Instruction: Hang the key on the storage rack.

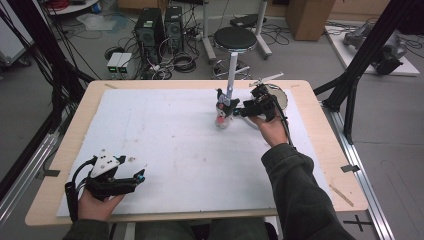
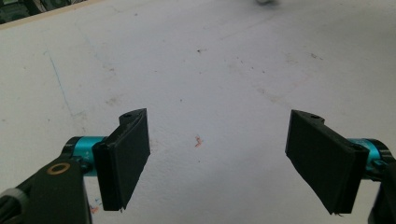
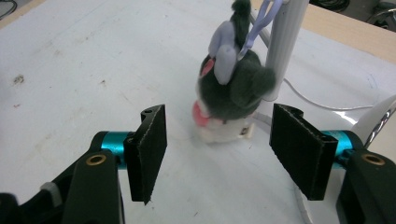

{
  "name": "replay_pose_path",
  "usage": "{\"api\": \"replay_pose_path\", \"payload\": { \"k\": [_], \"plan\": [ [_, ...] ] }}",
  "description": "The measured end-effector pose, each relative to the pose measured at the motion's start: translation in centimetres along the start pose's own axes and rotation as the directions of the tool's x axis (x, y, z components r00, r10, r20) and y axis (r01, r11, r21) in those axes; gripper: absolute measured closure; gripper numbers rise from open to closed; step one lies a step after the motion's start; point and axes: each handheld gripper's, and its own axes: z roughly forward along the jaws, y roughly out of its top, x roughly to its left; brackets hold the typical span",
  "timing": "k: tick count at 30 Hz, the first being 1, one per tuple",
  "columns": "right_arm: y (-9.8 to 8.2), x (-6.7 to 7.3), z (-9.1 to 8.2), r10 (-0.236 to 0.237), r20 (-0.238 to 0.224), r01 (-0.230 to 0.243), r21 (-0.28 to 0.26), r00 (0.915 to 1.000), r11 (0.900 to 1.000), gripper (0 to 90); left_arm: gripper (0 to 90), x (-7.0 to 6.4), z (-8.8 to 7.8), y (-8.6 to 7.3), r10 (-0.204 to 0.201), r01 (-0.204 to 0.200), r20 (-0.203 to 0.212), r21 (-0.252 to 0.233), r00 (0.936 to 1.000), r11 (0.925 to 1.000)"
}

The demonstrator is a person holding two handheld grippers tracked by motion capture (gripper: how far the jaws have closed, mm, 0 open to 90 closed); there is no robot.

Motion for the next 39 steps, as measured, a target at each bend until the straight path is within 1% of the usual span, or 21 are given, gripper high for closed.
{"api": "replay_pose_path", "payload": {
  "k": [3,5,6,11,14,16,18,20,24,27,29,31,33,39],
  "plan": [
    [-0.3,0.0,0.0,0.006,-0.007,-0.006,-0.008,1.0,1.0,35.5,22.1,0.0,0.0,0.0,-0.005,0.005,0.001,0.0,1.0,1.0],
    [-0.5,0.0,0.0,-0.001,-0.01,0.001,-0.016,0.9999,1.0,34.7,22.1,0.1,0.0,0.0,-0.003,0.003,0.001,0.0,1.0,1.0],
    [-0.6,0.0,0.0,0.005,-0.016,-0.006,-0.018,0.9999,1.0,34.5,22.1,0.1,0.0,0.0,-0.003,0.003,0.002,0.0,1.0,1.0],
    [-1.3,0.2,0.0,0.009,-0.029,-0.01,-0.036,0.9995,0.999,32.6,22.1,0.0,-0.1,0.0,-0.004,0.004,0.002,-0.005,1.0,1.0],
    [-1.6,0.4,-0.2,0.004,-0.038,-0.006,-0.046,0.9993,0.999,31.4,22.1,0.0,-0.1,0.0,0.0,0.0,0.006,-0.003,1.0,1.0],
    [-1.7,0.5,-0.4,-0.002,-0.043,-0.001,-0.064,0.9991,0.998,31.0,22.1,-0.1,0.0,0.0,-0.001,0.001,0.004,-0.003,1.0,1.0],
    [-1.8,0.6,-0.6,0.001,-0.051,-0.005,-0.074,0.9987,0.997,30.5,22.1,-0.1,0.0,0.0,-0.004,0.004,0.005,-0.003,1.0,1.0],
    [-1.9,0.6,-0.7,-0.006,-0.056,0.001,-0.081,0.9984,0.997,29.7,22.1,-0.1,0.0,0.0,-0.005,0.005,0.008,-0.001,1.0,1.0],
    [-2.2,0.7,-0.8,-0.004,-0.063,-0.002,-0.103,0.998,0.995,27.9,22.1,-0.1,0.1,0.1,0.002,-0.002,0.007,0.002,1.0,1.0],
    [-2.5,0.7,-0.9,0.003,-0.071,-0.011,-0.107,0.9975,0.994,26.7,22.1,-0.1,0.2,0.1,-0.003,0.003,0.008,0.001,1.0,1.0],
    [-2.6,0.7,-1.0,0.002,-0.069,-0.01,-0.12,0.9976,0.993,25.9,22.1,-0.1,0.2,0.1,-0.001,0.001,0.012,0.0,0.9999,1.0],
    [-2.8,0.7,-1.2,0.009,-0.069,-0.017,-0.122,0.9975,0.992,24.5,22.1,-0.1,0.2,0.1,-0.001,0.001,0.01,0.001,0.9999,1.0],
    [-2.9,0.7,-1.2,0.002,-0.07,-0.011,-0.13,0.9976,0.991,24.3,22.1,-0.1,0.2,0.1,-0.001,0.001,0.012,0.001,0.9999,1.0],
    [-3.4,0.7,-1.3,0.006,-0.067,-0.015,-0.138,0.9978,0.99,22.0,22.1,-0.2,0.3,0.1,-0.001,0.001,0.012,0.002,0.9999,1.0]
  ]
}}
